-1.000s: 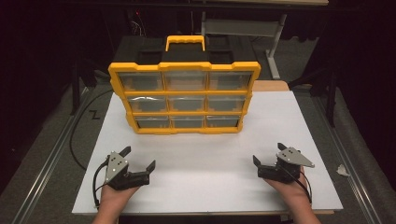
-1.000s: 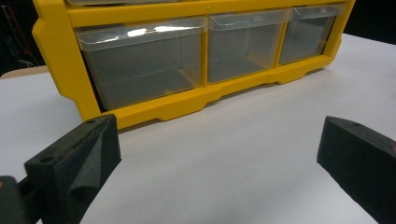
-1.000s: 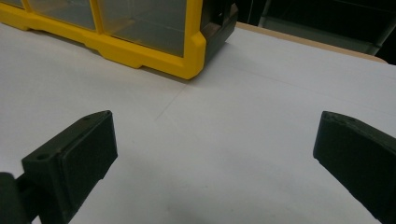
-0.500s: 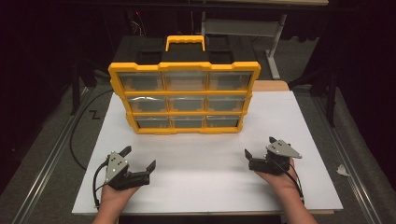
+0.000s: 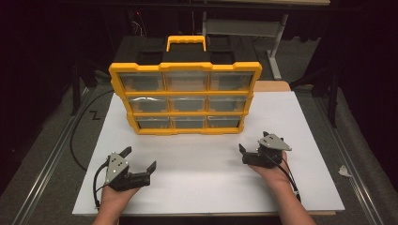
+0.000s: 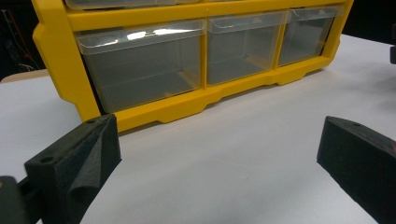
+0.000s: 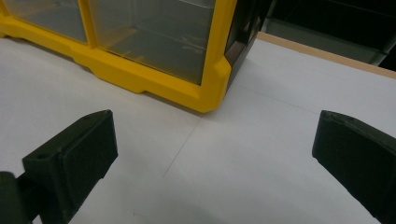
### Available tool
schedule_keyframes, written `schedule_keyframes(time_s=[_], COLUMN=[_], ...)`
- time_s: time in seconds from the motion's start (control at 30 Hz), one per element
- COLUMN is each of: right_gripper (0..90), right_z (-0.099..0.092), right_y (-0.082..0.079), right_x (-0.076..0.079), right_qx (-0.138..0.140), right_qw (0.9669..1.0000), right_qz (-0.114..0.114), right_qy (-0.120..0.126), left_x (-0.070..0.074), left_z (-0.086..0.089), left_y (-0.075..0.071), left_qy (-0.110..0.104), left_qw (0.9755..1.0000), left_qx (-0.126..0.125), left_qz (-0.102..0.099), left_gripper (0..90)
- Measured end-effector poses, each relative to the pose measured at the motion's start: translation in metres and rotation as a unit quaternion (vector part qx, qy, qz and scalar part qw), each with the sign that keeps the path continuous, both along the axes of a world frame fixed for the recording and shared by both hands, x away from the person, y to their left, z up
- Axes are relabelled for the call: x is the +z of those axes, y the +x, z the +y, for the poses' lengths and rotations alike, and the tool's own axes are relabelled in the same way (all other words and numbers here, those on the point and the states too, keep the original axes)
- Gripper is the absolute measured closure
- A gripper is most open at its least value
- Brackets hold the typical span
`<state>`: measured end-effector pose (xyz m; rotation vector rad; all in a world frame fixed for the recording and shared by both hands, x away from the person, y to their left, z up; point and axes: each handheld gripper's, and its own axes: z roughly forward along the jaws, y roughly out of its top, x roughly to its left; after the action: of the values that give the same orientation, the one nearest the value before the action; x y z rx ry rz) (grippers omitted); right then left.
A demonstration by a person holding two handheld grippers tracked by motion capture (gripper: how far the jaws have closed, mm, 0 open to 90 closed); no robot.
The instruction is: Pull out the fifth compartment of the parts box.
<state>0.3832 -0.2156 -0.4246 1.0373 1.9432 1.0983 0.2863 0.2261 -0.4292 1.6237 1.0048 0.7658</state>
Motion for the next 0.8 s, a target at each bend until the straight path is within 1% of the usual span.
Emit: schedule_keyframes(time_s=[0.03, 0.07, 0.17, 0.3, 0.33, 0.37, 0.5, 0.67, 0.8], right_gripper=[1.2, 1.2, 1.2, 0.9, 0.9, 0.9, 0.9, 0.9, 0.9], right_z=[0.0, 0.0, -0.001, -0.002, -0.002, -0.002, -0.004, -0.007, -0.008], right_y=[0.0, -0.002, -0.003, -0.006, -0.007, -0.007, -0.01, -0.014, -0.017], right_x=[0.0, 0.001, 0.002, 0.002, 0.002, 0.002, 0.001, -0.001, 0.0], right_qx=[0.0, 0.001, 0.0, -0.003, -0.003, -0.003, 0.0, 0.001, 0.004], right_qw=[1.0, 1.0, 0.9999, 0.9993, 0.9985, 0.9985, 0.9966, 0.9943, 0.9923], right_qz=[0.0, -0.003, -0.007, -0.009, -0.011, -0.011, -0.016, -0.013, -0.017], right_qy=[0.0, -0.007, -0.014, -0.038, -0.053, -0.053, -0.081, -0.105, -0.123], left_x=[0.0, 0.0, 0.0, 0.0, 0.0, 0.0, 0.0, 0.001, 0.001], left_z=[0.0, 0.0, 0.0, 0.0, 0.001, 0.001, 0.002, 0.003, 0.003], left_y=[0.0, 0.0, 0.0, 0.0, 0.0, 0.0, -0.001, -0.001, -0.001], left_qy=[0.0, 0.0, 0.0, 0.0, 0.0, 0.0, -0.001, -0.004, -0.005], left_qw=[1.0, 1.0, 1.0, 1.0, 1.0, 1.0, 1.0, 1.0, 1.0], left_qx=[0.0, 0.0, 0.0, 0.0, 0.0, -0.001, 0.0, 0.003, 0.004], left_qz=[0.0, 0.0, 0.0, 0.0, 0.0, -0.001, -0.003, -0.003, -0.003], left_gripper=[0.2, 0.2, 0.2, 0.2, 0.2, 0.2, 0.2, 0.2, 0.2])
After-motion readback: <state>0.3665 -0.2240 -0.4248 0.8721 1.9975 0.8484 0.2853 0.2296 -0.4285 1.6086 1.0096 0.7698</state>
